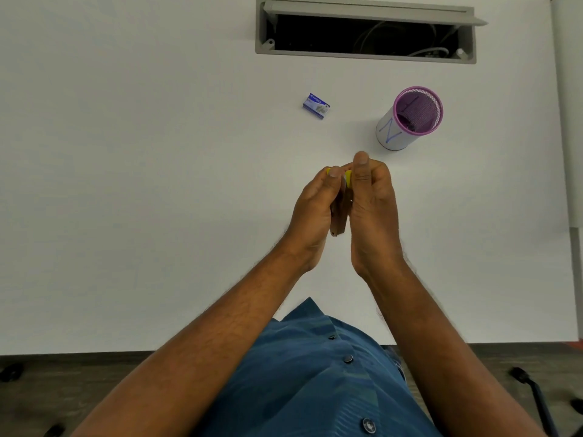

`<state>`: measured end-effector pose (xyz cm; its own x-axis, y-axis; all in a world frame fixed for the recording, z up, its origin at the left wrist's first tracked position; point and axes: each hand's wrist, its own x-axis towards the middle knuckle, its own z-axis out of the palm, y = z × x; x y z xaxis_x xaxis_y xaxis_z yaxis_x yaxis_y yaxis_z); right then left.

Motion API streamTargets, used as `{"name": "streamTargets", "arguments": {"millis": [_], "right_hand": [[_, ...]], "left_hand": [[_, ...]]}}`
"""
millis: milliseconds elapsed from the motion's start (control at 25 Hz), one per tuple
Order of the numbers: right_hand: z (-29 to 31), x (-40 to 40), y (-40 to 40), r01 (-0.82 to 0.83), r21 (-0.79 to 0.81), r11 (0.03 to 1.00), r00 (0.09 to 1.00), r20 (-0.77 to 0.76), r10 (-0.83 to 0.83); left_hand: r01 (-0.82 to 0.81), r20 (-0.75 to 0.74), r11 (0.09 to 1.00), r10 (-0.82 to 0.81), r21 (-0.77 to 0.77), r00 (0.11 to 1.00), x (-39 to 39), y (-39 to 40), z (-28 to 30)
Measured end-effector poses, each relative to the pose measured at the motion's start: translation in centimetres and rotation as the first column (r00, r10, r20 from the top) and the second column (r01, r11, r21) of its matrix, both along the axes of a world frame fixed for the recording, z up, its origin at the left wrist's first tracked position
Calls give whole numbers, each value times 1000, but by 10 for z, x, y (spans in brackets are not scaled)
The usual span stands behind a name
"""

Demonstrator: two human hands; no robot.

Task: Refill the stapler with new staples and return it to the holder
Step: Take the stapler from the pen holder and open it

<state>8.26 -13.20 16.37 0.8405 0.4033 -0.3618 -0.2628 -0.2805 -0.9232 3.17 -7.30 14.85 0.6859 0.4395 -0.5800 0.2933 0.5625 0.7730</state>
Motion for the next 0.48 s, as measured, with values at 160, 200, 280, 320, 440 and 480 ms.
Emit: {"name": "streamTargets", "arguments": {"millis": [160, 200, 280, 320, 440, 480], "right_hand": [[5, -6, 3, -7, -31, 999, 986, 168, 12], [6, -6, 5, -4, -60, 998, 979, 202, 16], [7, -5, 8, 27, -122, 992, 960, 281, 8], [8, -6, 10, 45, -139, 989, 950, 314, 1], [7, -7, 13, 60, -170, 984, 924, 382, 9], [7, -7, 13, 58, -189, 980, 916, 401, 23]], "left_hand": [[-35, 32, 997, 37, -66, 999, 0, 3, 4], [-31, 37, 996, 34, -83, 999, 0, 3, 5], [-18, 56, 991, 25, -134, 998, 1, 2, 6], [-15, 71, 986, 27, -166, 997, 1, 2, 7], [-18, 100, 972, 43, -235, 994, 3, 2, 10], [-20, 108, 967, 49, -255, 993, 3, 3, 10]]}}
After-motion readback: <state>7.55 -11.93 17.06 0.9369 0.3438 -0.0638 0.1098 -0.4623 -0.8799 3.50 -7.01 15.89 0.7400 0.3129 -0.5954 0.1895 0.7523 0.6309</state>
